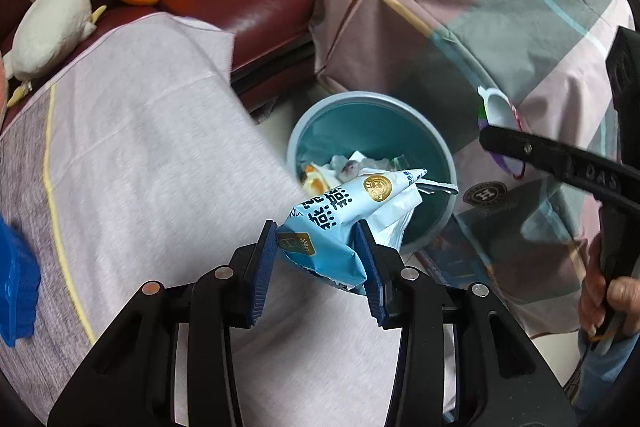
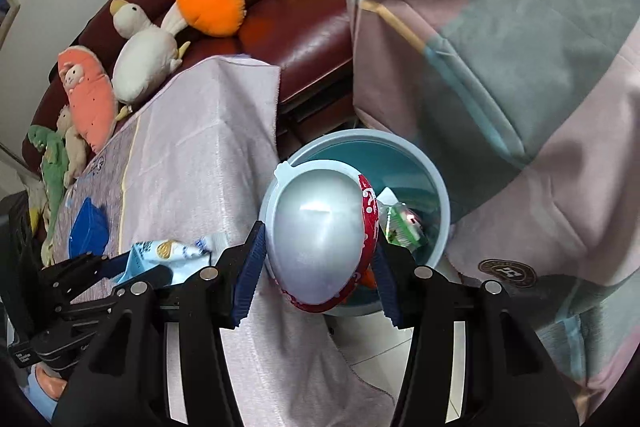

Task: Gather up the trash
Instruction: 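Carry the wrapper and the white lid over the teal wastebasket, then open both grippers to drop the wrapper and lid into the wastebasket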

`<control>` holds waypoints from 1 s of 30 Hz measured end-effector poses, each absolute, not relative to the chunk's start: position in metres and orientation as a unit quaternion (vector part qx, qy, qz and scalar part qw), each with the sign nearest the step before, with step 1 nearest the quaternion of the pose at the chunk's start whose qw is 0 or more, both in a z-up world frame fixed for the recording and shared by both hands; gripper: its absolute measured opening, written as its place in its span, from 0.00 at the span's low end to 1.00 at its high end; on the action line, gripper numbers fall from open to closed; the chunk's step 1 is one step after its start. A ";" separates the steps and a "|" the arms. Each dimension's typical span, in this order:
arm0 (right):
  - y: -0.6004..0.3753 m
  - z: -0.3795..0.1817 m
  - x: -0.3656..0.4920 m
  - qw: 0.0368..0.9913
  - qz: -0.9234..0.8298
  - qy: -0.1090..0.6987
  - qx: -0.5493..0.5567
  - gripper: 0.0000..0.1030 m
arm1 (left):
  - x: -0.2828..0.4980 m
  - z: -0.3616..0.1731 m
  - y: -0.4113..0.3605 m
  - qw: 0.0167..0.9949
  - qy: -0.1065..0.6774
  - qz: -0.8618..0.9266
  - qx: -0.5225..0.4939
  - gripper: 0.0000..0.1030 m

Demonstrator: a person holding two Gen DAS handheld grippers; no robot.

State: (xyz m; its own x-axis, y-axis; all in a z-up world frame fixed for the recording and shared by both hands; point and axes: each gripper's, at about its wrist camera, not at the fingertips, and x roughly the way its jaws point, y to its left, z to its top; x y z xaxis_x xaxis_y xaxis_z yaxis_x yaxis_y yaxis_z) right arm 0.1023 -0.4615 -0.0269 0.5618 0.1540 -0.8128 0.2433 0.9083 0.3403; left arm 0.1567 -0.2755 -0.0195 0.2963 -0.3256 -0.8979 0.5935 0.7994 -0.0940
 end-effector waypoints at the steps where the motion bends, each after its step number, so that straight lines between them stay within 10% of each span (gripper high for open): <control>1: -0.464 -0.028 0.102 0.857 -0.027 0.468 0.214 0.47 | 0.159 -0.022 -0.281 0.794 0.519 -0.289 0.130 0.41; 9: -0.488 -0.036 0.106 0.852 -0.040 0.471 0.227 0.47 | 0.177 -0.050 -0.314 0.780 0.536 -0.294 0.131 0.41; 16: -0.500 -0.042 0.115 0.848 -0.052 0.475 0.228 0.48 | 0.186 -0.068 -0.334 0.780 0.535 -0.295 0.134 0.77; 30: -0.494 -0.060 0.130 0.838 -0.047 0.497 0.222 0.48 | 0.181 -0.071 -0.303 0.775 0.550 -0.289 0.116 0.84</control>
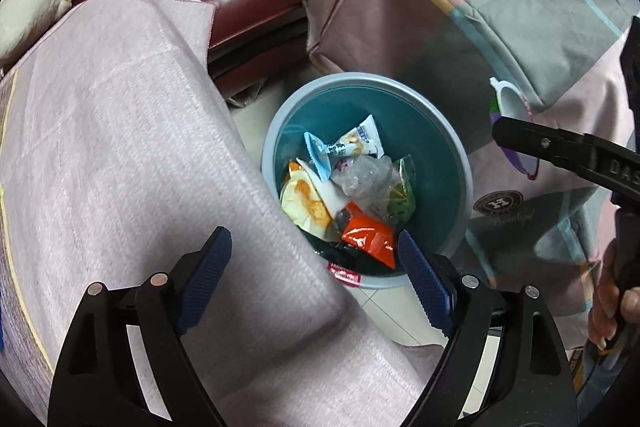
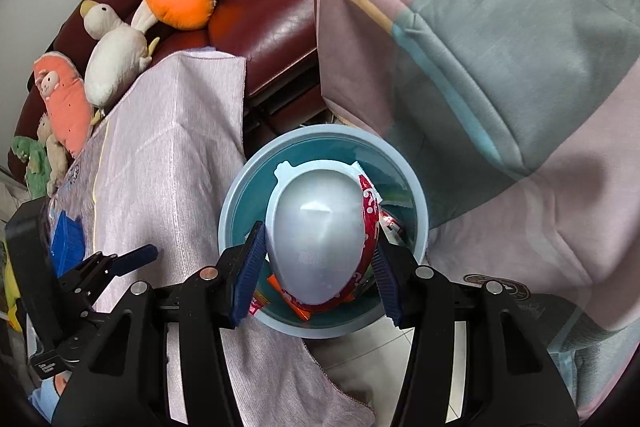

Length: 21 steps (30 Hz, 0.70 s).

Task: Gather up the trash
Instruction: 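Open both grippers to drop the wrapper and lid into the wastebasket, then move both tools back over the table toward the orange egg and blue tray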

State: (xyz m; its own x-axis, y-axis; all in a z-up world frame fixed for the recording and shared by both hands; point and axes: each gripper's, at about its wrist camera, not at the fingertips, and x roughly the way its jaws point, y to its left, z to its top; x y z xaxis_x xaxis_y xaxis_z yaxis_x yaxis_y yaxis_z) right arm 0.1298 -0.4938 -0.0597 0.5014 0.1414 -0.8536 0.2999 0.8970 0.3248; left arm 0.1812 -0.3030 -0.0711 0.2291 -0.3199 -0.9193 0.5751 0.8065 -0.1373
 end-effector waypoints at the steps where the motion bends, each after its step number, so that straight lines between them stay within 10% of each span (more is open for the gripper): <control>1: -0.493 -0.061 0.131 0.836 -0.047 0.499 0.222 0.48 | 0.180 -0.070 -0.301 0.775 0.550 -0.289 0.116 0.84; 7: -0.485 -0.071 0.137 0.825 -0.042 0.516 0.225 0.71 | 0.178 -0.069 -0.291 0.775 0.552 -0.290 0.108 0.86; 21: -0.469 -0.065 0.130 0.814 -0.056 0.534 0.221 0.76 | 0.168 -0.059 -0.261 0.777 0.553 -0.289 0.082 0.87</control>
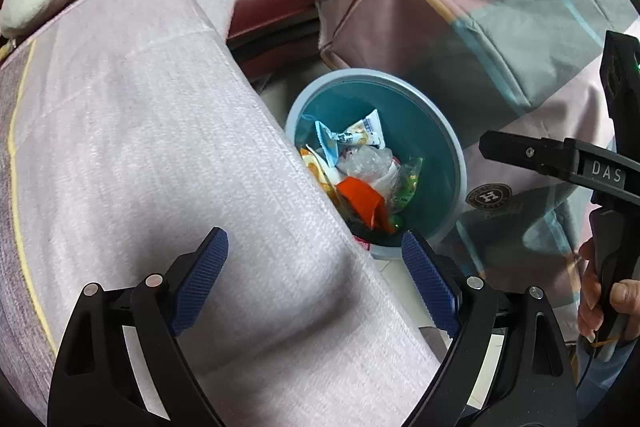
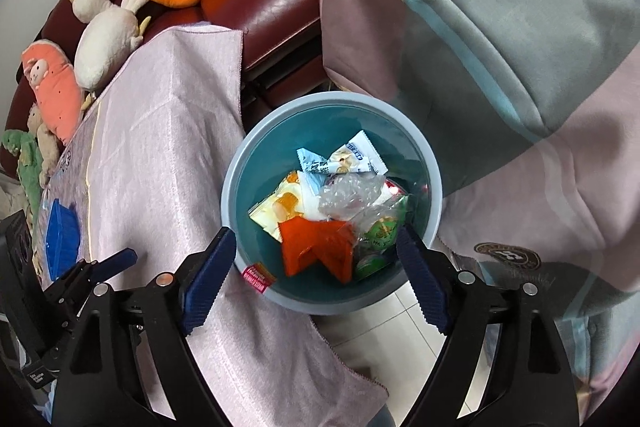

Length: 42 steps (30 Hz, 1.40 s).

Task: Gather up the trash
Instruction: 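Move both tools back over the table toward the orange egg and blue tray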

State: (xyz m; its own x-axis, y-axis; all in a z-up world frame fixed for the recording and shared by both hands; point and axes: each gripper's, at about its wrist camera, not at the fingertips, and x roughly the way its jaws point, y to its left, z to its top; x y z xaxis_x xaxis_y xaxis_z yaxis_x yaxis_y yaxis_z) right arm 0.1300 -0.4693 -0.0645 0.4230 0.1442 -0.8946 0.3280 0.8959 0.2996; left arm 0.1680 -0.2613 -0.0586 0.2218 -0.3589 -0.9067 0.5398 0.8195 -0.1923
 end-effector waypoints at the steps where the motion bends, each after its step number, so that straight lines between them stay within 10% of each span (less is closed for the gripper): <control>1: -0.467 -0.063 0.129 0.813 -0.056 0.535 0.221 0.76 | 0.166 -0.056 -0.257 0.779 0.550 -0.289 0.080 0.87; 42: -0.188 -0.016 0.085 0.812 0.089 0.574 0.055 0.77 | 0.038 -0.027 0.071 0.840 0.530 -0.114 0.001 0.90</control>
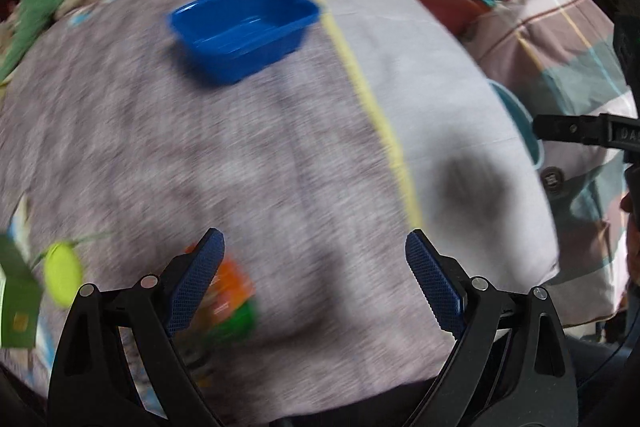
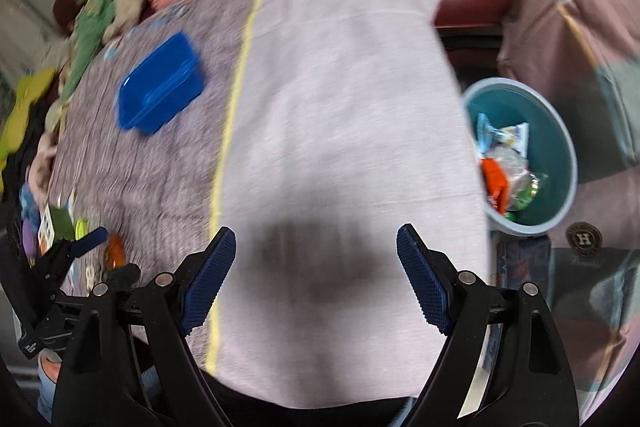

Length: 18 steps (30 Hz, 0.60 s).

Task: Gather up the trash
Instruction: 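Move both tools back over the table toward the orange egg and blue tray, then grasp the orange egg candy with the left gripper while the right grasps the blue tray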

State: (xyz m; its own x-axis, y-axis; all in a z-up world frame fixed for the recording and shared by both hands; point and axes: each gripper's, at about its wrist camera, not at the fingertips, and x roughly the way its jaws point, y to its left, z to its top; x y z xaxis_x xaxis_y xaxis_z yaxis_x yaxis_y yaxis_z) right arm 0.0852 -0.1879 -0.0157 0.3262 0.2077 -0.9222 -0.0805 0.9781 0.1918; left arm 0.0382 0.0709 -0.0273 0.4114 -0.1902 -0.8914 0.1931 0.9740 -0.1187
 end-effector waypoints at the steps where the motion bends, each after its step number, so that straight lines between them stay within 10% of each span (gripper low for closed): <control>1: -0.177 -0.017 0.084 0.810 0.095 0.576 0.047 0.77 | 0.034 -0.030 0.081 0.840 0.532 -0.105 0.000 0.90; 9: -0.128 -0.024 0.084 0.798 0.124 0.589 0.018 0.77 | 0.020 -0.052 0.127 0.835 0.543 -0.078 -0.039 0.89; 18: -0.110 -0.029 0.090 0.792 0.126 0.598 0.002 0.77 | 0.016 -0.066 0.131 0.833 0.547 -0.077 -0.025 0.56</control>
State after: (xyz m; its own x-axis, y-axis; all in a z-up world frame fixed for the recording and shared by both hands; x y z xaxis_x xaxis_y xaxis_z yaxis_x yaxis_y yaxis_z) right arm 0.0897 -0.1097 -0.0288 0.2532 0.2023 -0.9460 -0.1975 0.9681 0.1542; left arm 0.0159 0.1307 -0.0656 0.3898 -0.1550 -0.9078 0.1004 0.9870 -0.1254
